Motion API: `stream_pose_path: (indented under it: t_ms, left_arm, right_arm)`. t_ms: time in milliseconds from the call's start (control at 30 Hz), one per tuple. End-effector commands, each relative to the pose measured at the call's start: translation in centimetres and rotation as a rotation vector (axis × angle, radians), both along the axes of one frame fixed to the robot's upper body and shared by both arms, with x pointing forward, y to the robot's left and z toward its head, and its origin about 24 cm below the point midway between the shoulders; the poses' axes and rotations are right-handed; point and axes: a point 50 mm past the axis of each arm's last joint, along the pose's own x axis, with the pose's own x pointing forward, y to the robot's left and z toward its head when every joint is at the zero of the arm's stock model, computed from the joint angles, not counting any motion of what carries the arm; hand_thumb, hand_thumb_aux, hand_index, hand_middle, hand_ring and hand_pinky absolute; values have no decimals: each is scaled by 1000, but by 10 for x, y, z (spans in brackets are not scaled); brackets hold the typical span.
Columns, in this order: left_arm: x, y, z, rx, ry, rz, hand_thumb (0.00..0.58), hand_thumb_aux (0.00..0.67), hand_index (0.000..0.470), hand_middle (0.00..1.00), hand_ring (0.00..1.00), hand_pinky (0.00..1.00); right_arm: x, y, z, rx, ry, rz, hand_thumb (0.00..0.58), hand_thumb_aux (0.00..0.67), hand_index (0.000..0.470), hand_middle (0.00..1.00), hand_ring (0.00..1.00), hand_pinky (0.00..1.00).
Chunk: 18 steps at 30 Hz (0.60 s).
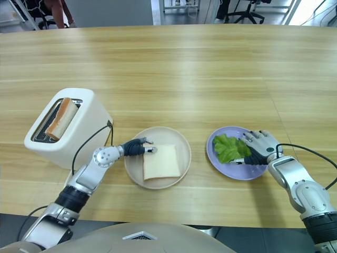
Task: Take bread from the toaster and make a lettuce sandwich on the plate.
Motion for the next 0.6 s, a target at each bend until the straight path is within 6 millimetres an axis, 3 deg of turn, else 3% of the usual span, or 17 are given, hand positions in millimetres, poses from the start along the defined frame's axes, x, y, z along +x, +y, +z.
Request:
stream_pose_path:
  t_ms: [33,67,100,200,300,433,600]
  left_arm:
    - [-10,18,-11,158,7,45,0,0,0,349,349,349]
    - [-7,20,-5,170,-45,58,0,0,0,349,349,349]
    - [-2,20,8,161,-136,85,0,0,0,0,0,0]
    - [5,11,55,65,-414,118,0,0,0,0,0,0]
    - [0,3,86,-15,-569,117,0,0,0,0,0,0]
    - [-7,1,110,-43,-687,143,0,0,0,0,0,0]
    - [-19,15,132,-11,-827,209,0,0,0,0,0,0]
  right_arm:
    - [-5,5,-4,-7,60,32,551,520,357,0,0,0]
    - [-6,5,-5,-8,64,32,551,520,357,0,0,0]
    - [-5,6,-5,0,57,34,580,670,460,0,0,0]
    - [-2,10,-1,36,25,43,580,670,460,0,0,0]
    - [2,13,3,62,-12,53,580,670,460,0,0,0]
    - [4,16,4,90,-50,73,580,670,460,0,0,0]
    - [10,23,11,153,-136,107,580,670,460,0,0,0]
